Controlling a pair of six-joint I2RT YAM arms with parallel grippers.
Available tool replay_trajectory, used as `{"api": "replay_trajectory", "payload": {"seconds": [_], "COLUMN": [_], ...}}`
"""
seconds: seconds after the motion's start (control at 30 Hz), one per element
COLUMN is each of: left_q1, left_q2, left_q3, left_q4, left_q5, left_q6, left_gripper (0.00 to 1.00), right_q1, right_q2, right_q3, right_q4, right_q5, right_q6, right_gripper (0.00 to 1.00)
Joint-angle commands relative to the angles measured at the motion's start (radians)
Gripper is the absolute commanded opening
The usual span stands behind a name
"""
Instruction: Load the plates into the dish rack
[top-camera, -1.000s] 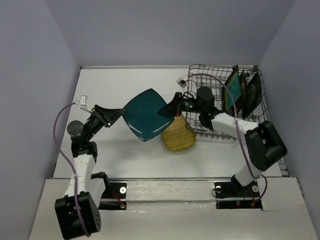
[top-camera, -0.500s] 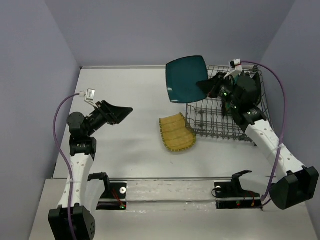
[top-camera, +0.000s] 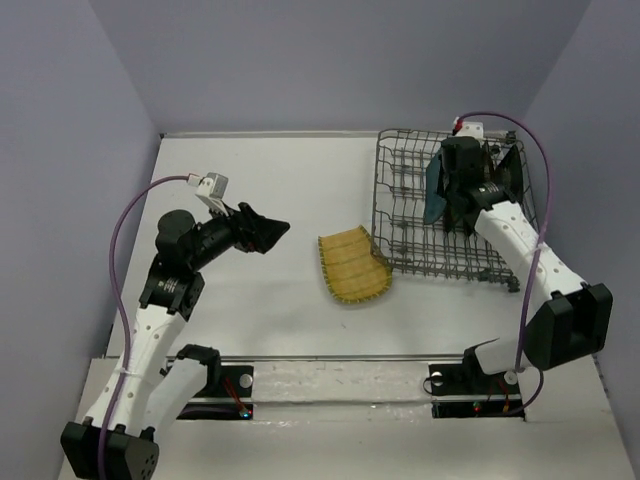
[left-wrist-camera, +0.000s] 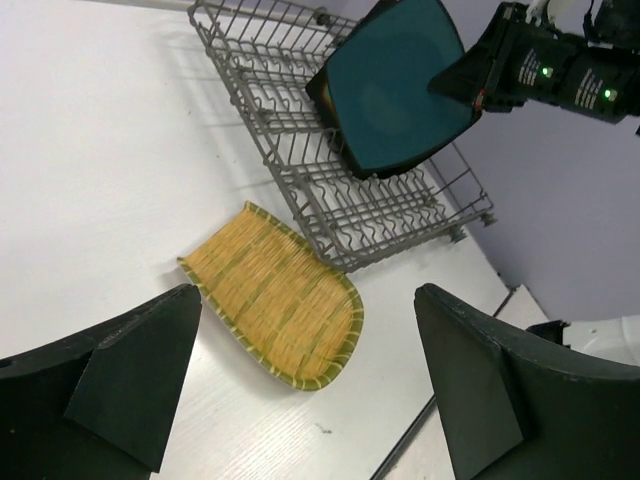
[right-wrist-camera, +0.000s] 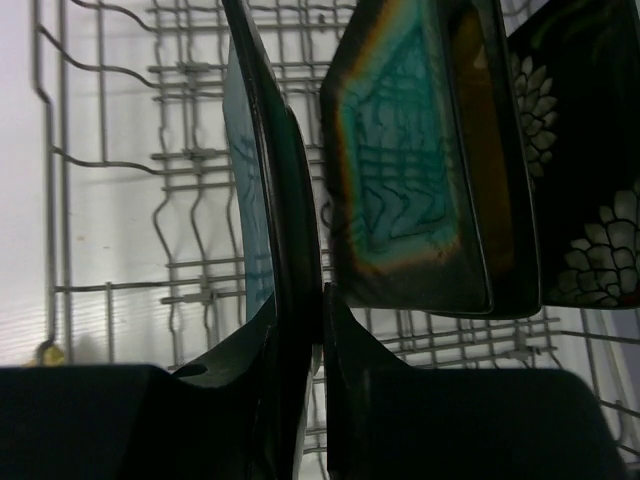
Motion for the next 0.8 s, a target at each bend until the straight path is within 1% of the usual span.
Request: {"api": "replay_trajectory", "payload": {"seconds": [0.0, 0.03, 0.07, 0.13, 0.2, 0.47, 0.57, 0.77], "left_q1": [-0.083, -0.104, -0.147, -0.193, -0.209, -0.209, -0.209, -0.209], "left_q2": [-0.026, -0.029, -0.032, -0.037, -0.041, -0.035, -0.025, -0.009], "left_q3": [0.043, 0.042, 0.043, 0.049, 0.052, 0.046, 0.048, 0.051], "left_q4": [-0.093, -0.139, -0.151, -0.184, -0.194, -0.199, -0.199, -0.21], "left_q5": [-0.13, -0.174, -0.193, -0.246, -0.275, -0.283, -0.283, -0.303], "left_q6": [0.125, 0.137, 0.159, 0.176, 0.187, 0.184, 0.185, 0.188], "left_gripper": [0.99, 0.99, 0.99, 0.99, 0.99, 0.99, 0.99, 0.99], "right_q1": [0.004, 0.004, 0.004, -0.005, -0.014, -0.033, -0.042, -0.051], "right_q2": [0.015, 0.043, 0.06, 0.107, 0.137, 0.285, 0.313, 0.373], "right_q3": [0.131, 0.14, 0.159, 0.183, 0.223, 0.326, 0.341, 0.358], "right_q4": [0.061, 0.058, 0.055, 0.054, 0.049, 0.018, 0.011, -0.005], "right_q5": [0.163, 0.168, 0.185, 0.197, 0.2, 0.151, 0.124, 0.116], "right_q6": [-0.066, -0.072, -0.084, -0.096, -0.115, -0.128, -0.121, -0.128], "right_gripper": [0.07, 0.07, 0.07, 0.07, 0.07, 0.07, 0.07, 0.07]}}
